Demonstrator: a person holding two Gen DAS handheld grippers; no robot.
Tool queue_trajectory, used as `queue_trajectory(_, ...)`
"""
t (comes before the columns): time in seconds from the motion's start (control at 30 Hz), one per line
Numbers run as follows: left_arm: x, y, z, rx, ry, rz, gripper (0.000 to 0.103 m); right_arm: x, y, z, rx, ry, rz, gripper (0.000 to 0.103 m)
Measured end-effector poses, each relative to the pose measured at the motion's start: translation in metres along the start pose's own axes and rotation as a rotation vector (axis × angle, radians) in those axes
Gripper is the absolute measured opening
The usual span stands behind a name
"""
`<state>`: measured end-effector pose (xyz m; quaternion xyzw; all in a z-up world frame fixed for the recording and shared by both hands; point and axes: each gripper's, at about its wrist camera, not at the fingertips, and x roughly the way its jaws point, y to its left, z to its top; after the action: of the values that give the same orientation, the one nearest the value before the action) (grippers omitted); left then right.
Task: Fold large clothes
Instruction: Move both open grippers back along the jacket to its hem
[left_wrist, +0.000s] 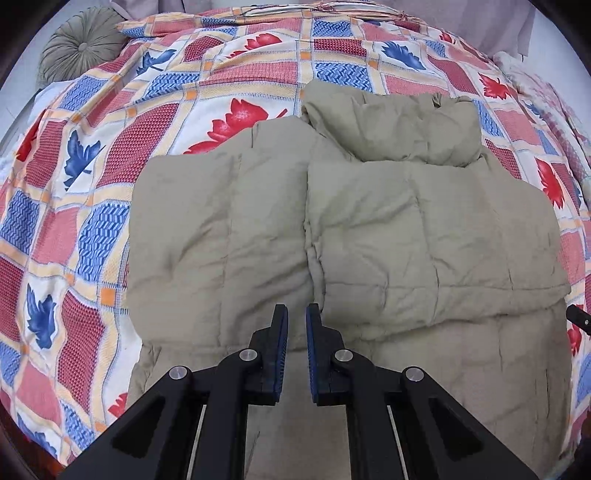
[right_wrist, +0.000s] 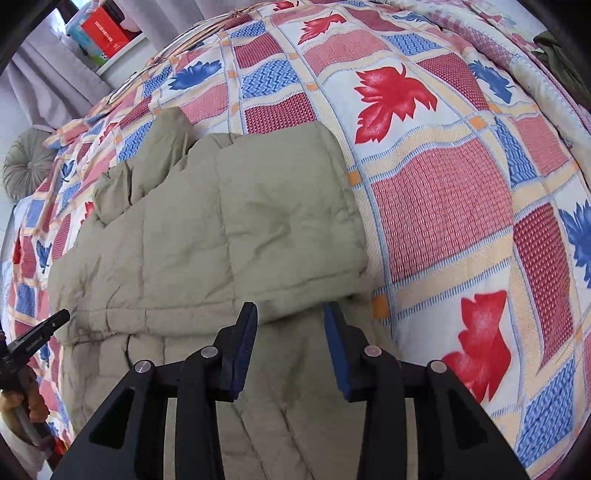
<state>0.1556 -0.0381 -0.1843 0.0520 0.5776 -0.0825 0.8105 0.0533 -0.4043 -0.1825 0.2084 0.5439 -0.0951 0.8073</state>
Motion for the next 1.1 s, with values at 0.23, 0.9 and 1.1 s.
queue_trajectory(0.23, -0.007, 0.009, -0.04, -0.024, 0.058, -0.033, 0.011, -0.011, 0.005, -0.042, 0.034, 0.056, 0.023, 0.044)
queue_trajectory(0.9, -0.078, 0.04, -0.112, -0.079, 0.044, -0.004, 0.102, -0.065, 0.035, -0.122, 0.106, 0.139, 0.093, 0.058)
queue_trajectory(1.1, -0.093, 0.057, -0.12, -0.097, 0.084, -0.02, 0.102, -0.083, 0.039, -0.133, 0.134, 0.144, 0.133, 0.069)
